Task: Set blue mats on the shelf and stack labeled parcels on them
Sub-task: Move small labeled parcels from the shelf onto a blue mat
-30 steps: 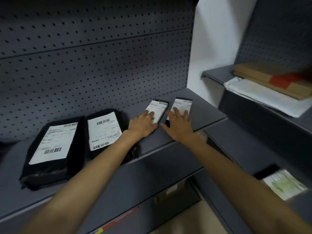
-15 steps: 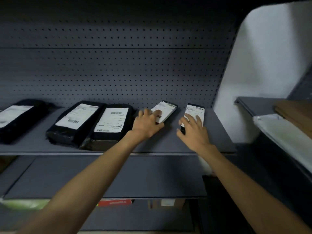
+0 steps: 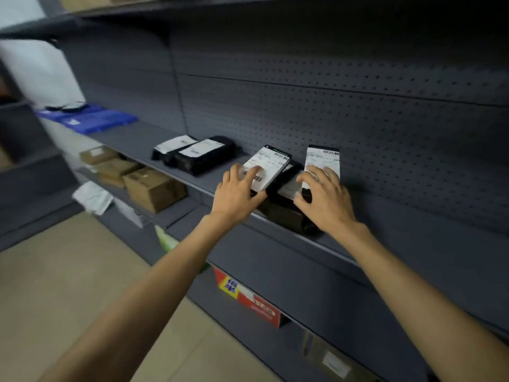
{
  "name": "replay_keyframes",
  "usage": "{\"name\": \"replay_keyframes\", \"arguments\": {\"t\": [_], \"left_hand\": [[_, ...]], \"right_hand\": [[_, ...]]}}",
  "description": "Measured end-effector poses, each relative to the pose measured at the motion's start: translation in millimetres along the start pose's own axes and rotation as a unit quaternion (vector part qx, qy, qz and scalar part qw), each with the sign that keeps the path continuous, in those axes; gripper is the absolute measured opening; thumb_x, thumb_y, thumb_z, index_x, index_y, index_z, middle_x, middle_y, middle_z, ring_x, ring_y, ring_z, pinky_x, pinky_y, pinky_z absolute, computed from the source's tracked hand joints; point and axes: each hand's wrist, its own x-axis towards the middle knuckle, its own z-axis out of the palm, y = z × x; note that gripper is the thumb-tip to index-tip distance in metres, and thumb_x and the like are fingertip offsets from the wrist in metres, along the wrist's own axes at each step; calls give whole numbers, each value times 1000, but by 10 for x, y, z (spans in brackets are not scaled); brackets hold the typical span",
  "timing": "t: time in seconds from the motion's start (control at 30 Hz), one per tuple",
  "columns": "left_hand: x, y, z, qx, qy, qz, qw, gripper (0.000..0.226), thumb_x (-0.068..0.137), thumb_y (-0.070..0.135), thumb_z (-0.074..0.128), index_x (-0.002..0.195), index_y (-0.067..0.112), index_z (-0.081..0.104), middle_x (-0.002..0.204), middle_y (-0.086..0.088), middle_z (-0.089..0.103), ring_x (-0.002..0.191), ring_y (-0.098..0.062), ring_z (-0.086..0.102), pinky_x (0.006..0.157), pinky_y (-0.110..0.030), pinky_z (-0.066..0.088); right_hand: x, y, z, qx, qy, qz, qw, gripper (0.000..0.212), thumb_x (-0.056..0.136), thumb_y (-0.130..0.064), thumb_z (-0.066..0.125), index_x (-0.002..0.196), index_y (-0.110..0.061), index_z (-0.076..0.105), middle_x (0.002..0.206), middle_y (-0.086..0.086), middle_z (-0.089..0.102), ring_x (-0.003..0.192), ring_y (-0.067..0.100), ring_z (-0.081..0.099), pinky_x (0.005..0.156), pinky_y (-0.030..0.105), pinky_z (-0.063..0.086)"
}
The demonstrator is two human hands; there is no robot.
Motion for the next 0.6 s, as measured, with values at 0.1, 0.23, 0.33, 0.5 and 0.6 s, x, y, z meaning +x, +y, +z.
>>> {"name": "replay_keyframes", "arguments": {"t": [0.1, 0.23, 0.33, 0.5, 0.6], "left_hand": [[-242, -577, -203, 24, 20, -62, 998, 58, 89, 48, 53, 142, 30, 39, 144, -12, 34, 129, -35, 38, 98, -50, 43], [-677, -1469, -443, 47, 11, -174, 984, 57, 89, 48, 53, 142, 34, 37, 147, -11, 32, 131, -36, 36, 99, -49, 40], [-927, -2080, -624, 66, 23, -233, 970, 58, 87, 48, 55, 141, 34, 38, 148, -11, 31, 130, -36, 37, 98, -49, 42], [-1044, -3018, -951, 90, 44, -280, 955, 56, 86, 50, 55, 137, 34, 40, 146, -11, 33, 128, -36, 39, 94, -48, 44], [-1010, -3639, -1172, 101, 66, -307, 944, 55, 85, 49, 55, 137, 34, 42, 145, -10, 34, 126, -36, 41, 96, -47, 42]], "right_hand": [[218, -577, 274, 43, -15, -66, 997, 31, 88, -40, 55, 116, -28, 58, 142, -8, 46, 139, 24, 29, 104, 49, 40], [402, -1446, 670, 87, -34, -153, 984, 25, 86, -40, 54, 108, -28, 57, 129, -9, 51, 131, 21, 37, 98, 47, 44], [528, -2058, 970, 112, -53, -206, 971, 27, 85, -40, 55, 109, -29, 58, 128, -10, 52, 130, 19, 38, 94, 46, 47], [873, -3039, 1441, 136, -78, -264, 952, 27, 84, -38, 56, 109, -28, 59, 133, -8, 52, 131, 21, 38, 96, 46, 46], [1137, -3663, 1729, 139, -87, -281, 946, 26, 85, -38, 54, 108, -27, 58, 131, -8, 52, 130, 20, 38, 97, 46, 44]]}}
